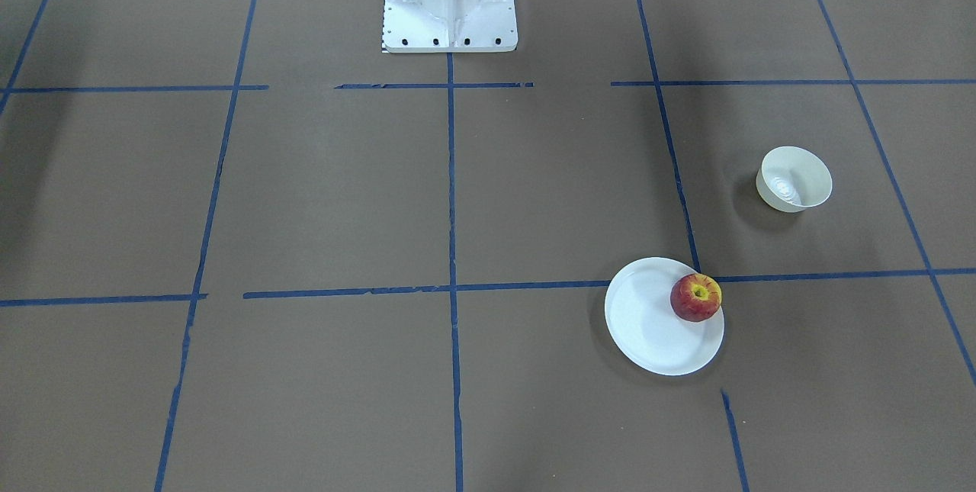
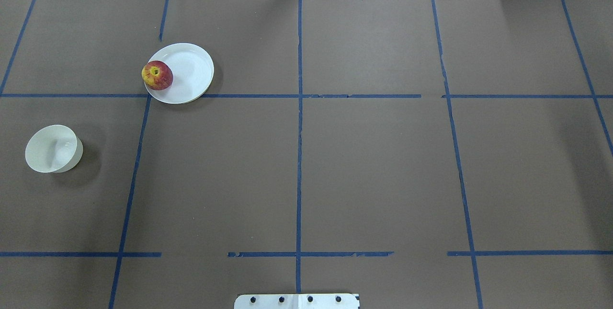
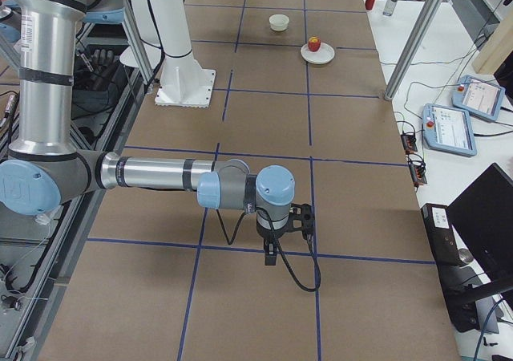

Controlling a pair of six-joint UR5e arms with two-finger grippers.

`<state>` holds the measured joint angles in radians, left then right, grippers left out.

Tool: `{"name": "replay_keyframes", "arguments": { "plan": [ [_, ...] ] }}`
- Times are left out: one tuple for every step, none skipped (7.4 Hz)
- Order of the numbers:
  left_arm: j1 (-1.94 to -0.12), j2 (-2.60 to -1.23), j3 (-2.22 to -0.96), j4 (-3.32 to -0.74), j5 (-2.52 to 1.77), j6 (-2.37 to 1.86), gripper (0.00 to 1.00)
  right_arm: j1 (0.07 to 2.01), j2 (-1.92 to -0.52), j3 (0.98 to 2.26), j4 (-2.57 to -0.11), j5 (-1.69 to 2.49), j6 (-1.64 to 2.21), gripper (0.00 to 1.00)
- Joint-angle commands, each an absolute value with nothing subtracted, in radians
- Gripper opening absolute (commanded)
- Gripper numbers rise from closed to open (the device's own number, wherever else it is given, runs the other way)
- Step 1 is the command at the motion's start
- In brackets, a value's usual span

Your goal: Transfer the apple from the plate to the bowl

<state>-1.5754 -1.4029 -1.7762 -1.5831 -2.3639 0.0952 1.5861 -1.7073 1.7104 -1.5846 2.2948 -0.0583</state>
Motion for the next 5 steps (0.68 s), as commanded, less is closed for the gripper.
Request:
{"name": "replay_keyframes", "arguments": {
  "plan": [
    [-1.575,-1.422,-1.776,-1.582,-2.371,0.088,1.0,1.586,-1.707,1.71,-1.585,2.295,-0.058,1.0],
    [-1.575,-1.424,-1.769,-1.583,-2.375,0.087,1.0,1.586,-1.707,1.71,-1.585,2.295,-0.058,1.0],
    [-1.575,-1.428,-1.776,-1.588,-2.372,0.086,1.0,1.586,-1.707,1.71,-1.585,2.295,-0.058,1.0],
    [-1.575,-1.433,-1.775,-1.589,-2.37,0.087,1.0,1.586,-1.707,1.71,-1.585,2.295,-0.058,1.0],
    [-1.575,-1.434,-1.778,-1.591,-2.373,0.087,1.0,1.586,-1.707,1.71,-1.585,2.295,-0.058,1.0]
  ]
}}
